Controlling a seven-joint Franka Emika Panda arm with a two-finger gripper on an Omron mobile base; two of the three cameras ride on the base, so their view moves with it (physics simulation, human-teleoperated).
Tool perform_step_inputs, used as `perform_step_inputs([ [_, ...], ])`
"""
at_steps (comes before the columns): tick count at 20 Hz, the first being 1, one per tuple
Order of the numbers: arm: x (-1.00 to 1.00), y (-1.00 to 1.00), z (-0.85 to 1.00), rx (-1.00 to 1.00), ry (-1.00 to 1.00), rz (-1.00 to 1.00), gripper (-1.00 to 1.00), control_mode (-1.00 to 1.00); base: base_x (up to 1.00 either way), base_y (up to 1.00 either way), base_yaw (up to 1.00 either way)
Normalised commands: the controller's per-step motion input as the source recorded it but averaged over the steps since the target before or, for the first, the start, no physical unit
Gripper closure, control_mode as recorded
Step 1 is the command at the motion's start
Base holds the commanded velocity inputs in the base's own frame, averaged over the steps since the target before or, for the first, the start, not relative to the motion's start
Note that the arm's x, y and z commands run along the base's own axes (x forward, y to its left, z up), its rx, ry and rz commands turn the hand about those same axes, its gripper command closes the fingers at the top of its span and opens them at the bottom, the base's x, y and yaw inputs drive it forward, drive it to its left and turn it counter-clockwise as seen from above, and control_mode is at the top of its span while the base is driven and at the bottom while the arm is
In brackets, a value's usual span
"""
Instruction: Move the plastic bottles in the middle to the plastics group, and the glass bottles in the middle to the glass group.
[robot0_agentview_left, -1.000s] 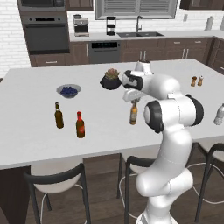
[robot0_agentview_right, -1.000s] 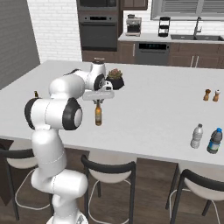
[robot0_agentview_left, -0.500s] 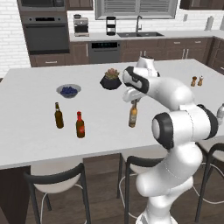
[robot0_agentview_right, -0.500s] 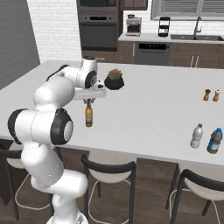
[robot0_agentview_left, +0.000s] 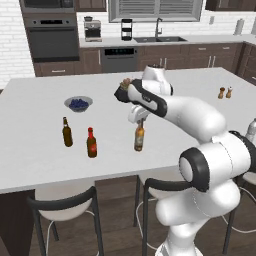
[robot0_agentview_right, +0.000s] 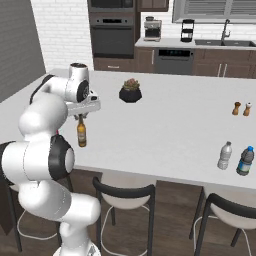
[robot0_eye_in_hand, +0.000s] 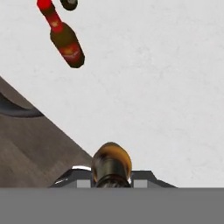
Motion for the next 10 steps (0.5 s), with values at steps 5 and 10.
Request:
perform_step_inputs([
  [5, -0.09, 0.69, 0.00, 0.00, -0.01, 0.22, 1.00, -1.00, 0.00, 0.00, 0.00],
  [10, -0.04, 0.57, -0.02, 0.00, -0.08, 0.12, 1.00, -1.00, 0.00, 0.00, 0.00],
])
